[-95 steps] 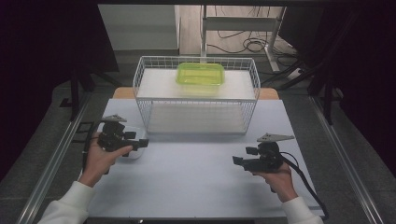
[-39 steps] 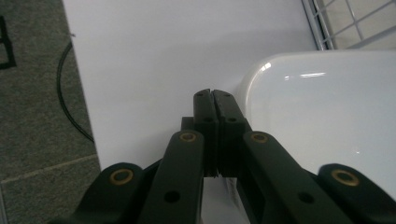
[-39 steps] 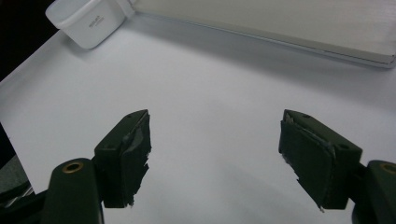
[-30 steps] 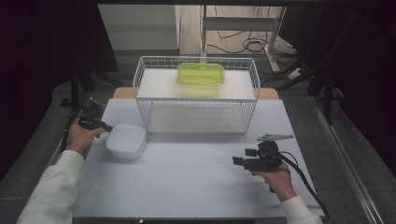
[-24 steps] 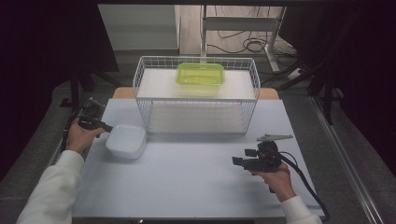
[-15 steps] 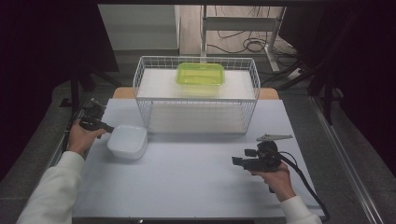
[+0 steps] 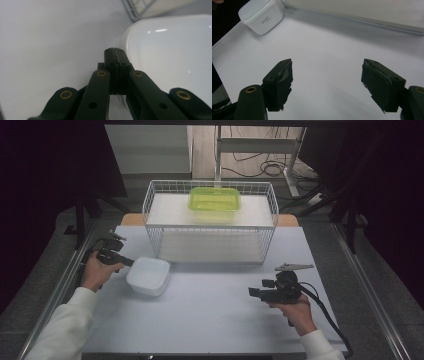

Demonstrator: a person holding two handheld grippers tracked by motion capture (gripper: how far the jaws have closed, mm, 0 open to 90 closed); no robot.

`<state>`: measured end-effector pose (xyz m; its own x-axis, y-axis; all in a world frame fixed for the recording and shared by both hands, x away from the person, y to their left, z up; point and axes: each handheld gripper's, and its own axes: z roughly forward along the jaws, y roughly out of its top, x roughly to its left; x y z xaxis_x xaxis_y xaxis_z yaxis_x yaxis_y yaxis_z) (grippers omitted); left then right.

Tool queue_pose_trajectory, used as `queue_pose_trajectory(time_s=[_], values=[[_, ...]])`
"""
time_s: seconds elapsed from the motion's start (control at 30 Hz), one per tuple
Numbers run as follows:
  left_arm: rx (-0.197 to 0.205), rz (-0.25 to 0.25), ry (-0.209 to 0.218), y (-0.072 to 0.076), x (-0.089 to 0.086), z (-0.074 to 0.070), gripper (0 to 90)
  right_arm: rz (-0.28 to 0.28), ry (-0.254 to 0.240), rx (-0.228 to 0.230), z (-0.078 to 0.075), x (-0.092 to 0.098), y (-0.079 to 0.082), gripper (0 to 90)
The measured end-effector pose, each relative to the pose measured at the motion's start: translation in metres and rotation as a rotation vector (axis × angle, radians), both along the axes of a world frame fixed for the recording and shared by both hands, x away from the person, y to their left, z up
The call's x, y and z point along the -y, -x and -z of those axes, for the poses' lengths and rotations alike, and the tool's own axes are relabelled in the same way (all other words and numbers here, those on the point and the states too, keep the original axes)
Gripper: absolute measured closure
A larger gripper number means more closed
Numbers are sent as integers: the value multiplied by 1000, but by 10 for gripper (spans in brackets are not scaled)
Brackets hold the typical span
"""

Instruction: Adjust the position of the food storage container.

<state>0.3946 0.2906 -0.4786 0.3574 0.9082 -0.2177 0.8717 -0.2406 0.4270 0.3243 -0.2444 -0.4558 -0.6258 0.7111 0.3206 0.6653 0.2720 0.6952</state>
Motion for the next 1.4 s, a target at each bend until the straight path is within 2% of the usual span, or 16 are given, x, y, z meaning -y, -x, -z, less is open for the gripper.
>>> queue_pose_trajectory(time_s=[0.2,0.53,0.7,0.97,1.2,1.4], values=[[4,46,10,11,16,0,895,-1,-3,-1,0,0,0,248],[-6,74,40,25,28,2,895,8,-10,1,-2,0,0,248],[-7,95,47,29,35,2,895,9,-12,1,-2,0,0,248],[-17,117,88,35,44,3,895,8,-10,0,-1,-1,0,248],[-18,149,89,40,54,2,895,10,-10,0,-2,0,0,248],[-19,163,107,46,66,3,894,7,-7,0,-1,-1,0,248]])
